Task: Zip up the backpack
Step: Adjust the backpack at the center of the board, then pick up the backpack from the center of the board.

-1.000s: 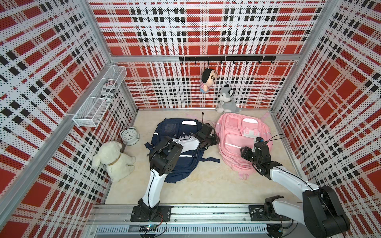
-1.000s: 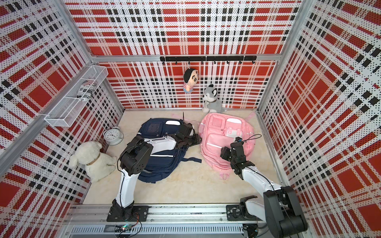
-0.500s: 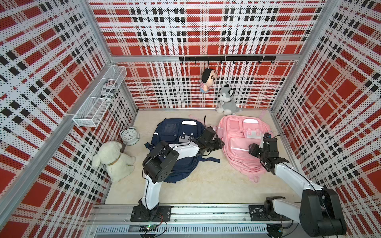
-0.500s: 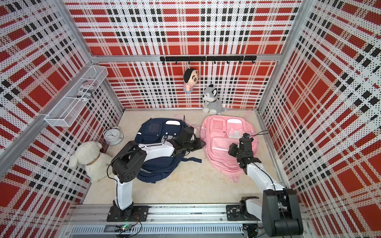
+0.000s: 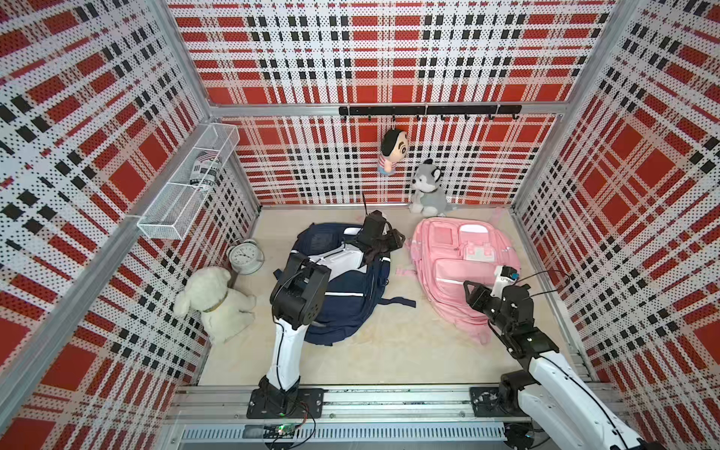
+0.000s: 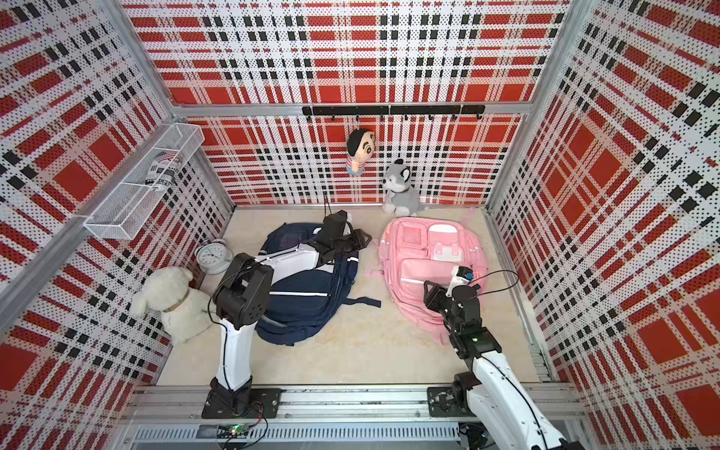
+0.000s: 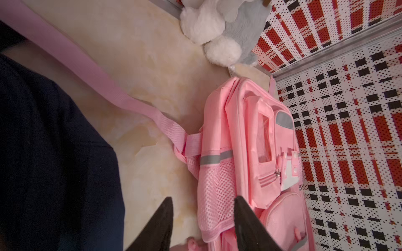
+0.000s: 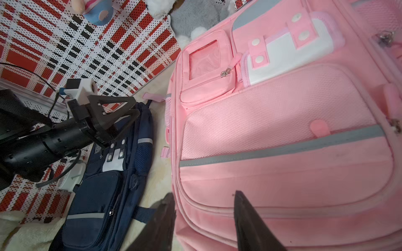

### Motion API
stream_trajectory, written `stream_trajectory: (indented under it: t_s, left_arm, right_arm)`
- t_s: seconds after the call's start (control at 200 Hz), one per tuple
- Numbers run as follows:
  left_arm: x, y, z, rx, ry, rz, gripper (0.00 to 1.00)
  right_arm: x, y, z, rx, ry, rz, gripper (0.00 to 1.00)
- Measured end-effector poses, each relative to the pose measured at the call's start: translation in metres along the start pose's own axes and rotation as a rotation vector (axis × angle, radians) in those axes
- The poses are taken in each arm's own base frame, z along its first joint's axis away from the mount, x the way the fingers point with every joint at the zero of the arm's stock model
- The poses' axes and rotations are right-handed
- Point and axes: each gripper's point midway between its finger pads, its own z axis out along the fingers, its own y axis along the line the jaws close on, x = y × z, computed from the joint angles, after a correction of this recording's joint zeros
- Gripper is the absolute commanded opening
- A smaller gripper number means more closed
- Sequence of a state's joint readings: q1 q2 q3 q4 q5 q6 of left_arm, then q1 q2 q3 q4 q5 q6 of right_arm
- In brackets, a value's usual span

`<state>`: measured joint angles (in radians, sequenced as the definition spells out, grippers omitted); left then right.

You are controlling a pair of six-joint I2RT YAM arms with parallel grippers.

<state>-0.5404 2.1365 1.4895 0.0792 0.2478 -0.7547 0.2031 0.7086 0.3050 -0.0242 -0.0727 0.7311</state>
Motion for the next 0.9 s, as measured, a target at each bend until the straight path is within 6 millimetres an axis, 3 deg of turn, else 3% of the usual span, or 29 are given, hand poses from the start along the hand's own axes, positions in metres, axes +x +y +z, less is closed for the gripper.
stream_trajectory:
  t_s: [0.256, 0.486, 0.716, 0.902]
  left_arm:
    - [0.036, -0.002, 0.012, 0.041, 0.068, -0.016, 0.48]
    - [0.048, -0.011, 0.018, 0.075, 0.086, -0.022, 0.46]
    - [0.068, 0.011, 0.038, 0.044, 0.126, -0.056, 0.41]
    - [0.067, 0.008, 0.040, 0.058, 0.127, -0.062, 0.26]
  right_arm:
    - [0.011, 0.000, 0.004, -0.002, 0.035, 0.026, 0.46]
    - [0.018, -0.003, 0.012, 0.011, 0.066, 0.037, 0.47]
    - [0.025, -0.005, 0.017, 0.017, 0.096, 0.038, 0.48]
    - [0.031, -0.010, 0.023, 0.038, 0.112, 0.040, 0.49]
